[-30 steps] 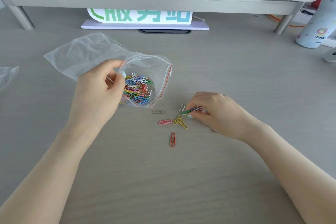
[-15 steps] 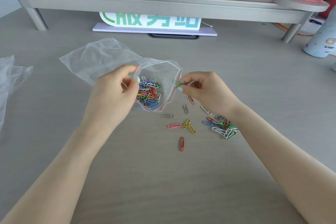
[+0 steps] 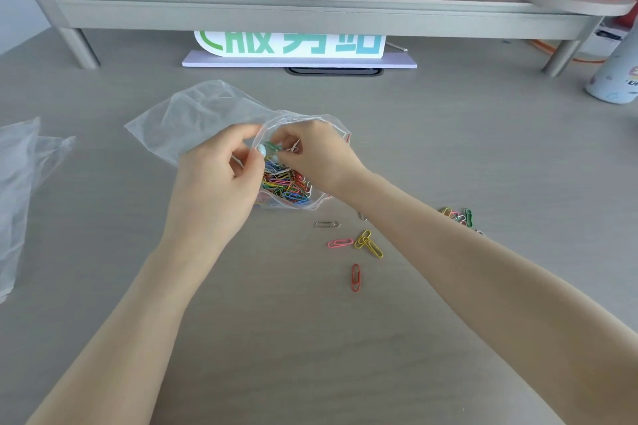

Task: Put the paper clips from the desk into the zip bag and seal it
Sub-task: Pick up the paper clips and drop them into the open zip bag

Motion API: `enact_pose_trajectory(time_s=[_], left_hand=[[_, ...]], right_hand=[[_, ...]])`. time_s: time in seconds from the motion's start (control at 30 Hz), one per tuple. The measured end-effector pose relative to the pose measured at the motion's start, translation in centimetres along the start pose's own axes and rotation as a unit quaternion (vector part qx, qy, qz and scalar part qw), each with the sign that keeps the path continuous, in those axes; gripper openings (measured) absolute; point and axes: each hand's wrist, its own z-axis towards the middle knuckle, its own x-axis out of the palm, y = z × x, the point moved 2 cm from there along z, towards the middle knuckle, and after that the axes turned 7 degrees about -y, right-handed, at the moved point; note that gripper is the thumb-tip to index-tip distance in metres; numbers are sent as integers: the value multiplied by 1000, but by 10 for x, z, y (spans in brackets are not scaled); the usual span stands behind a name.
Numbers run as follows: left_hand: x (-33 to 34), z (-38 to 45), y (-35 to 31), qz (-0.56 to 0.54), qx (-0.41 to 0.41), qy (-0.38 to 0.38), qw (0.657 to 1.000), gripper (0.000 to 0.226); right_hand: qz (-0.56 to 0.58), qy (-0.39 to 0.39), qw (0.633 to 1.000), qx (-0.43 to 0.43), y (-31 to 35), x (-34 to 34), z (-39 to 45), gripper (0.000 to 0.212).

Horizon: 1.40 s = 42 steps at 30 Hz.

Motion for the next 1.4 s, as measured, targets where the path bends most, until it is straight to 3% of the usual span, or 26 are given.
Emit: enact_pose_trajectory(time_s=[0.1,0.2,0.37,0.53,0.7,0.87,1.0,1.07,1.4], left_hand=[[1,0,0,-4,2,0,1000,24],[1,-1,0,-5,1,2,1000,23],[2,-2,0,-7,0,1,1000,24],[3,-2,0,-4,0,2,1000,25],[2,-1,-1,-6,1,5,1000,23],[3,-2,0,0,3,10,1000,25],[4,-2,2,11,1,8,1000,26],[4,-2,2,10,-1,9,1000,26],[4,-2,2,20,5,11,1000,27]], right_hand=[[-58,30,998,-4,1,-2,-1,25],[-79,14,997,-17,1,-5,-3,11],[-73,4,997,-15,-4,-9,-6,7],[-50,-20,998,-25,-3,-15,-15,18],[21,-51,996,-69,-2,-33,-44,15],[-11,60,985,-160,-12,-44,-87,12],[-97,166,964,-186,-26,-43,-108,41],[-130,186,953,-200,-29,-42,-115,44],[-156,46,971,-177,-49,-66,-125,29]])
